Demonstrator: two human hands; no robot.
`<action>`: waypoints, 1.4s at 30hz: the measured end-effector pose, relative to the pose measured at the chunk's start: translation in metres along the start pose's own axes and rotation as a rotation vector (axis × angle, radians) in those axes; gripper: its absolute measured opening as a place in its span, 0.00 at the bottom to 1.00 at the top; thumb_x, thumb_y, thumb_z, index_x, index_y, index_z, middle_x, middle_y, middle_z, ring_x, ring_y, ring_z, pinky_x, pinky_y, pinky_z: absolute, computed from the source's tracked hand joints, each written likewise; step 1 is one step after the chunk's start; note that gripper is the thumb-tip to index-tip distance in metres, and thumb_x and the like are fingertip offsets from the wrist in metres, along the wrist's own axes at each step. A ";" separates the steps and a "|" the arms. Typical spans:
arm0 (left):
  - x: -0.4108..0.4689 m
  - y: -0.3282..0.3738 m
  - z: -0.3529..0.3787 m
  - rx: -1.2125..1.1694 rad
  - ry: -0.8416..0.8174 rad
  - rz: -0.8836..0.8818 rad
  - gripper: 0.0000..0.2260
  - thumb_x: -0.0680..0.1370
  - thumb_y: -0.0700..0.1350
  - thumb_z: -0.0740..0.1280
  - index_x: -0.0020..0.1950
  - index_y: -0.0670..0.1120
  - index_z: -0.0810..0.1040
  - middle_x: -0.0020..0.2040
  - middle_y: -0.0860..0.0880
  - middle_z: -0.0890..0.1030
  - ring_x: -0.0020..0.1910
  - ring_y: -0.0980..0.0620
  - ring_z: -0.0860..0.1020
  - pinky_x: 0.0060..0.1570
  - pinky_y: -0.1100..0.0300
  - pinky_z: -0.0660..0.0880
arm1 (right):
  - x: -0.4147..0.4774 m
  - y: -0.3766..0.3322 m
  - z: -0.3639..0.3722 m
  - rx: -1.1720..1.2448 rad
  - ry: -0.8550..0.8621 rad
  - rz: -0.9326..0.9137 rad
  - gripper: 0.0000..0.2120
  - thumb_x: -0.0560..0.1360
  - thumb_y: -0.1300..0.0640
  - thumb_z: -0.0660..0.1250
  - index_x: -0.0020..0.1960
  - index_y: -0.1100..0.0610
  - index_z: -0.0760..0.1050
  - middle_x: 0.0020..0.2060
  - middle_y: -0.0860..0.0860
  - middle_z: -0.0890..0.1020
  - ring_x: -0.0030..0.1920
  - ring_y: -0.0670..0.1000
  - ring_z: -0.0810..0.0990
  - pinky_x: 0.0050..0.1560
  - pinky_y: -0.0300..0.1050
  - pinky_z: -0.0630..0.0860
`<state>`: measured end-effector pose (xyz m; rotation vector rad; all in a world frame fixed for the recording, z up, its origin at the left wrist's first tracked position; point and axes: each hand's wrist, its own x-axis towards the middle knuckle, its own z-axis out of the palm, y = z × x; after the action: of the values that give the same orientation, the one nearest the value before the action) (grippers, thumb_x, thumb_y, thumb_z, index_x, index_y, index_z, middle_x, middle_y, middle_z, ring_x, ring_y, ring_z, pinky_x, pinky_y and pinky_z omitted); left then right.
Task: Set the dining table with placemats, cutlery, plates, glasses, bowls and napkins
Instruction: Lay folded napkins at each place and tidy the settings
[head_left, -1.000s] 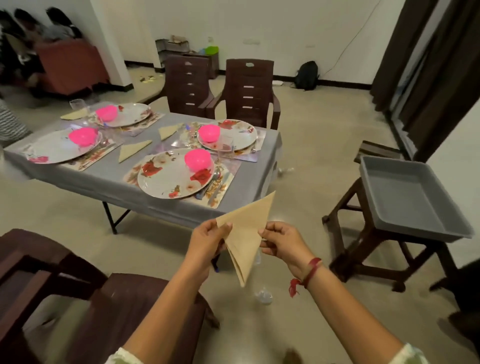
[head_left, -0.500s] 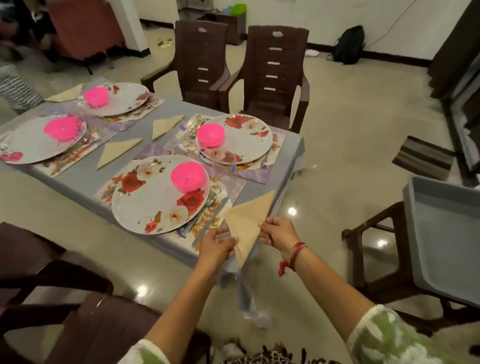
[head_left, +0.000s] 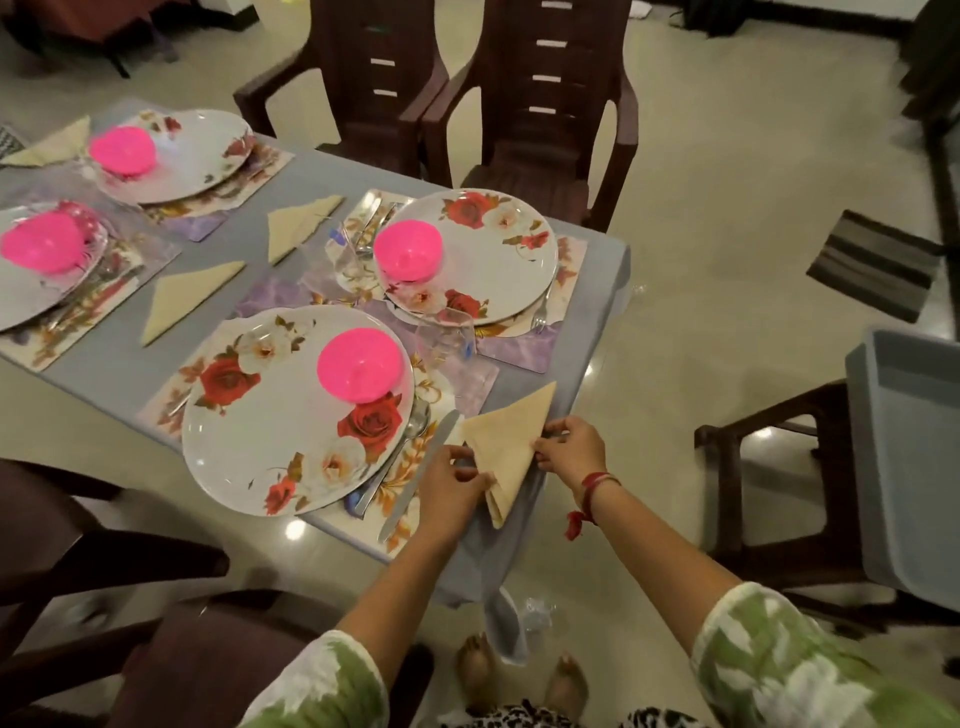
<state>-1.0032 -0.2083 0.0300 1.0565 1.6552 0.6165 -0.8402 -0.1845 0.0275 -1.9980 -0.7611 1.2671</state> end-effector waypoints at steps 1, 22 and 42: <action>0.001 -0.001 0.001 0.018 0.014 0.010 0.14 0.71 0.40 0.74 0.47 0.52 0.71 0.39 0.46 0.82 0.41 0.49 0.81 0.46 0.48 0.79 | 0.000 0.000 0.000 -0.021 0.016 -0.017 0.08 0.72 0.66 0.70 0.46 0.58 0.73 0.34 0.52 0.78 0.33 0.49 0.79 0.39 0.44 0.81; -0.009 -0.005 0.005 0.118 0.063 0.203 0.13 0.72 0.40 0.71 0.54 0.47 0.73 0.44 0.52 0.77 0.42 0.55 0.78 0.40 0.65 0.75 | -0.012 0.014 -0.008 -0.095 0.109 -0.221 0.07 0.72 0.58 0.72 0.38 0.53 0.74 0.36 0.49 0.79 0.41 0.53 0.81 0.47 0.53 0.81; -0.015 -0.031 -0.208 0.113 0.683 0.125 0.14 0.78 0.47 0.67 0.62 0.49 0.73 0.65 0.47 0.73 0.64 0.48 0.71 0.63 0.49 0.70 | -0.032 -0.031 0.055 -0.094 -0.385 -0.149 0.09 0.73 0.61 0.70 0.53 0.56 0.75 0.46 0.56 0.80 0.41 0.51 0.78 0.50 0.48 0.78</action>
<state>-1.2071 -0.2156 0.0817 1.1041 2.2384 1.0588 -0.9070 -0.1779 0.0507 -1.7479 -1.1476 1.5712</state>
